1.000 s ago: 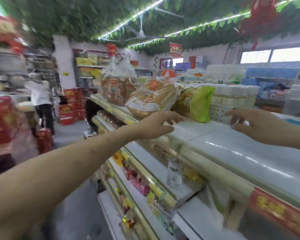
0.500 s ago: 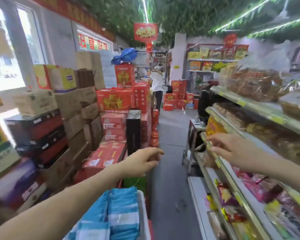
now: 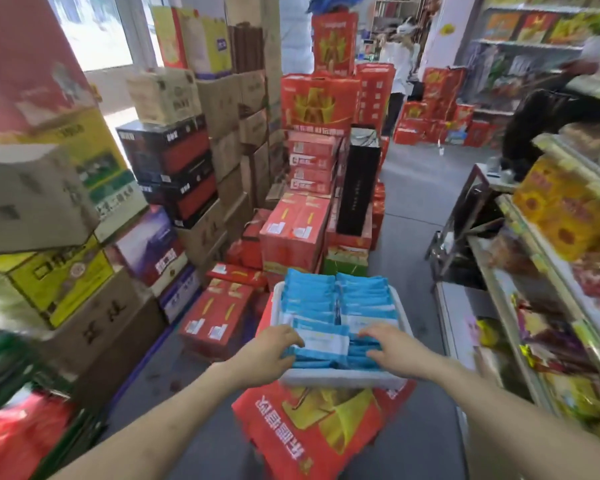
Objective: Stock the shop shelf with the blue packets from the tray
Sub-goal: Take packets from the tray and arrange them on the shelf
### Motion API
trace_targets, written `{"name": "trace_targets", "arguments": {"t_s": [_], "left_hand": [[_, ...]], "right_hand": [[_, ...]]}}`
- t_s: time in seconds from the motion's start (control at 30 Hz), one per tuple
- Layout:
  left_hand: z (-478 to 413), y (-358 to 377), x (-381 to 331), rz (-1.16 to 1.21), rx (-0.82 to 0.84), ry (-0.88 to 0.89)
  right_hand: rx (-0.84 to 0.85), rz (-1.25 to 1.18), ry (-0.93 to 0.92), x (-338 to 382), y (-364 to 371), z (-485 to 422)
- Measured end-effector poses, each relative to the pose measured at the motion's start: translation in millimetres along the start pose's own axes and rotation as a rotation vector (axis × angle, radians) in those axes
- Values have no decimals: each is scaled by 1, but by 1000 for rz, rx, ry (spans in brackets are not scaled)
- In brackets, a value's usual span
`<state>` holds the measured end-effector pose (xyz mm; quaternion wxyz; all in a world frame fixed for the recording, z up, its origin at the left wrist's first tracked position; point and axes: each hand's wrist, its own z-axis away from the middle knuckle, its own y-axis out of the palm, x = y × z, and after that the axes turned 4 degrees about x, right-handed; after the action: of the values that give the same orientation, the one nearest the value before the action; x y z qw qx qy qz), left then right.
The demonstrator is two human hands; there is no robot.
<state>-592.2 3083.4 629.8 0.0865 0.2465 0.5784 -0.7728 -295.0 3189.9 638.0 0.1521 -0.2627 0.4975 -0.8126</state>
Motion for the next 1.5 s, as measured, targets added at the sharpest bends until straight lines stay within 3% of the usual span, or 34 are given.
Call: {"name": "trace_targets", "arguments": {"t_s": [0.27, 0.37, 0.43, 0.6, 0.77, 1.23, 1.5], "left_hand": [[-41, 16, 20, -258, -81, 72], [-58, 17, 23, -440, -69, 148], [-66, 17, 23, -520, -94, 196], [-71, 15, 22, -573, -126, 257], [-58, -2, 18, -276, 45, 248], [-54, -5, 23, -224, 170, 310], [-62, -24, 22, -162, 113, 279]], "right_hand": [[-156, -120, -10, 25, 23, -33], [-404, 18, -23, 25, 24, -41], [-456, 133, 26, 16, 14, -40], [-313, 280, -15, -19, -1, -33], [-236, 267, -69, -30, -6, -28], [-171, 395, -30, -10, -16, -26], [-147, 241, -98, -19, -22, -16]]}}
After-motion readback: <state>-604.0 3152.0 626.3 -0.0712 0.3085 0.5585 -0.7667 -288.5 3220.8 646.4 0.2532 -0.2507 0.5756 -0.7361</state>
